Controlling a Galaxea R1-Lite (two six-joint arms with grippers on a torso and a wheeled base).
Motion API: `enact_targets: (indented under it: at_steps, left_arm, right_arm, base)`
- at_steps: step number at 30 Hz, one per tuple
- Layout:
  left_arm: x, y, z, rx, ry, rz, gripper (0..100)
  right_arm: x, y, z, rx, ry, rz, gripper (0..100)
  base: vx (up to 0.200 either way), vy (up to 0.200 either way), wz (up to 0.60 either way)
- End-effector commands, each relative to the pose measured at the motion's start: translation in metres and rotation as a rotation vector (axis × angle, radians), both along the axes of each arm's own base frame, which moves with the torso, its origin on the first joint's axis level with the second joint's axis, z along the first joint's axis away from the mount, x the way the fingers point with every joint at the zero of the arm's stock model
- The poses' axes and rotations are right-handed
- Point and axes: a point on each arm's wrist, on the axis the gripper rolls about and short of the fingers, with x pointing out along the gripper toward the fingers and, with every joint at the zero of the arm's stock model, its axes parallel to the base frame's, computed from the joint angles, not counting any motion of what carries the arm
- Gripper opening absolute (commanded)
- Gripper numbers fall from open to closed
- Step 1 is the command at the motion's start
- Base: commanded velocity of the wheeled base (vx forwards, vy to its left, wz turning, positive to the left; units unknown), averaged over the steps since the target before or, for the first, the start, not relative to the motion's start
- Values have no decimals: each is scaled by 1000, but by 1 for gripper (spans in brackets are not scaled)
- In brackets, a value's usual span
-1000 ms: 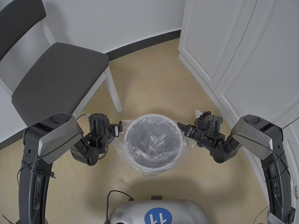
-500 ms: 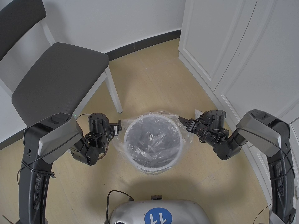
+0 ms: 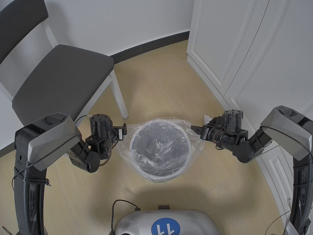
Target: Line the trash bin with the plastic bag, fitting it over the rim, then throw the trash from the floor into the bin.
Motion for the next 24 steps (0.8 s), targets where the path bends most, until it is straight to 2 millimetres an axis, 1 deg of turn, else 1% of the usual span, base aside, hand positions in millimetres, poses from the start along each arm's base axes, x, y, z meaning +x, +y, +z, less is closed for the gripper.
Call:
enact_targets:
  at_steps: [1, 2, 4, 5, 7, 9, 13, 14, 15, 16, 17, 18, 19, 21, 22, 23, 24]
  left_arm:
    - [-4, -2, 10, -6, -15, -6, 100]
    - [-7, -5, 13, -8, -22, -15, 100]
    - [-10, -7, 15, -9, -25, -21, 100]
    - [-14, -10, 20, -11, -30, -31, 100]
    - [-19, -13, 24, -12, -32, -43, 100]
    - [-23, -17, 28, -15, -37, -53, 100]
    - [-34, -24, 34, -18, -47, -77, 100]
    - [-39, -27, 37, -19, -49, -89, 100]
    - [-40, -27, 37, -19, -51, -91, 100]
    - [-47, -32, 41, -18, -49, -108, 100]
    - [-51, -33, 42, -17, -45, -114, 100]
    - [-51, -33, 42, -17, -45, -114, 100]
    - [-60, -37, 43, -10, -35, -133, 100]
    - [-71, -44, 45, -3, -25, -163, 100]
    - [-73, -44, 45, -3, -24, -166, 100]
    - [-82, -51, 47, 9, -22, -192, 100]
    - [-84, -54, 48, 19, -20, -203, 100]
  right_arm:
    - [-2, -3, 8, 5, -11, 2, 100]
    - [-3, -5, 11, 8, -17, 6, 100]
    - [-4, -9, 10, -4, -5, 0, 100]
    - [-4, -17, 5, -48, 20, -2, 100]
    - [-4, -24, -2, -112, 66, 1, 100]
    - [-3, -28, -9, -139, 106, 4, 100]
    - [-2, -28, -25, -141, 148, 22, 100]
    - [-2, -27, -33, -145, 166, 26, 100]
    - [-2, -27, -34, -145, 167, 28, 100]
    - [0, -25, -44, -145, 182, 30, 100]
    - [1, -25, -49, -146, 185, 30, 100]
    - [1, -25, -49, -146, 185, 30, 100]
    - [6, -24, -54, -134, 173, 24, 100]
    - [11, -23, -59, -111, 154, 8, 100]
    - [11, -22, -59, -105, 148, 8, 100]
    - [11, -22, -59, -91, 137, 1, 100]
    - [11, -23, -57, -90, 136, 1, 100]
  base:
    - [0, 0, 0]
    - [0, 0, 0]
    - [0, 0, 0]
    - [0, 0, 0]
    - [0, 0, 0]
    - [0, 0, 0]
    - [0, 0, 0]
    - [0, 0, 0]
    - [0, 0, 0]
    - [0, 0, 0]
    - [0, 0, 0]
    - [0, 0, 0]
    - [0, 0, 0]
    - [0, 0, 0]
    - [0, 0, 0]
    - [0, 0, 0]
    - [0, 0, 0]
